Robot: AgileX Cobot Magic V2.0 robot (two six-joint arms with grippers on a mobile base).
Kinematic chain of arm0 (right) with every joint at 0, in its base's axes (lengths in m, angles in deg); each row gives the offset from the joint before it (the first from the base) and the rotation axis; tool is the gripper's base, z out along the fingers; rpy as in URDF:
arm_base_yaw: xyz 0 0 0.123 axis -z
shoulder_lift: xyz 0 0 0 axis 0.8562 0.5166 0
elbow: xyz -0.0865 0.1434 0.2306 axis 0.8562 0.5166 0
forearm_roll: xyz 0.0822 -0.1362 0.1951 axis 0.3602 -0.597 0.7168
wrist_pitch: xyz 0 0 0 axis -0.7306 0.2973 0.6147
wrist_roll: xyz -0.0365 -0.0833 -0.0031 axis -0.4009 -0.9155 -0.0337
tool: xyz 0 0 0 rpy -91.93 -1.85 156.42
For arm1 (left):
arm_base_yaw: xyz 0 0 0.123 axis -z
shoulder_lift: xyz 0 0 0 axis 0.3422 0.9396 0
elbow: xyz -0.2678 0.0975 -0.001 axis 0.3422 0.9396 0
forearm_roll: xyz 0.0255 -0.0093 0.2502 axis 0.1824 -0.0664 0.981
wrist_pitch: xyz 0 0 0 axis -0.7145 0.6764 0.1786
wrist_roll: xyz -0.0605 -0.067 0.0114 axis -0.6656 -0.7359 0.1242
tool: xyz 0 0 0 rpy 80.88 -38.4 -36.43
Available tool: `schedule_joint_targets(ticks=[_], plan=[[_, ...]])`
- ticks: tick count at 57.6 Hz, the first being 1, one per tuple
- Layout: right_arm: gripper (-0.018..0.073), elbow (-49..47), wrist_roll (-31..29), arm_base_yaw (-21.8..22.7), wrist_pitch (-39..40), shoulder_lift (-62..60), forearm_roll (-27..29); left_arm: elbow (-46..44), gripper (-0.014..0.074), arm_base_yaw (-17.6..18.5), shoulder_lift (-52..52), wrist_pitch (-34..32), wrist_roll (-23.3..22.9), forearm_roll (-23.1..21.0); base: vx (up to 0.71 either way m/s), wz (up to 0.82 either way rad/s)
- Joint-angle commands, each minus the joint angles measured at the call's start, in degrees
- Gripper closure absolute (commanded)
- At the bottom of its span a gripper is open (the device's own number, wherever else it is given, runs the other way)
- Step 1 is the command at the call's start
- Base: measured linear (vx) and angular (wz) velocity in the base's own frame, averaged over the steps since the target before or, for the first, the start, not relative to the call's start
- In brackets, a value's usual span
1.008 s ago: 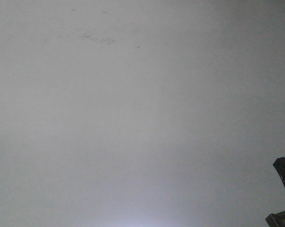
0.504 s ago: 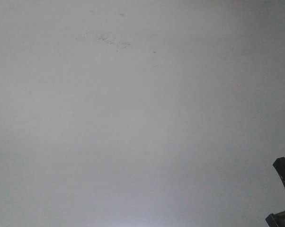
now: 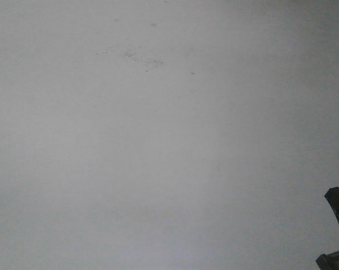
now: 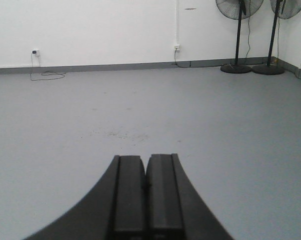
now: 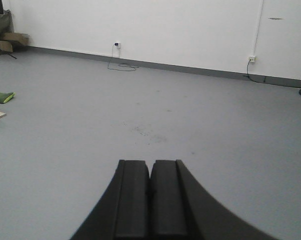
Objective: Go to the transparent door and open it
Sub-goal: 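Turn the base and drive toward the white-framed glass door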
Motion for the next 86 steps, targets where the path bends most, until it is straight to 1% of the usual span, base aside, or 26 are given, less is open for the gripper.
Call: schedule_joint_targets(ticks=[1,45,86], plan=[[0.0559,0.83,-0.39,0.32,4.59,-0.82,-0.45,1.61,0.0602,-0.01,-0.74,-4.81,-0.31,-0.21,0.35,0.1],[0.0559,0.83,-0.39,0.32,4.59,-0.82,-0.45,1.61,0.0602,-0.01,-0.74,-4.81,-0.31,-0.21,0.41,0.16],[0.0559,0.83,-0.39,0.32,4.59,-0.82,-0.45,1.61,0.0602,-0.01,-0.74,-4.81,-0.31,-0.21,0.52,0.45]])
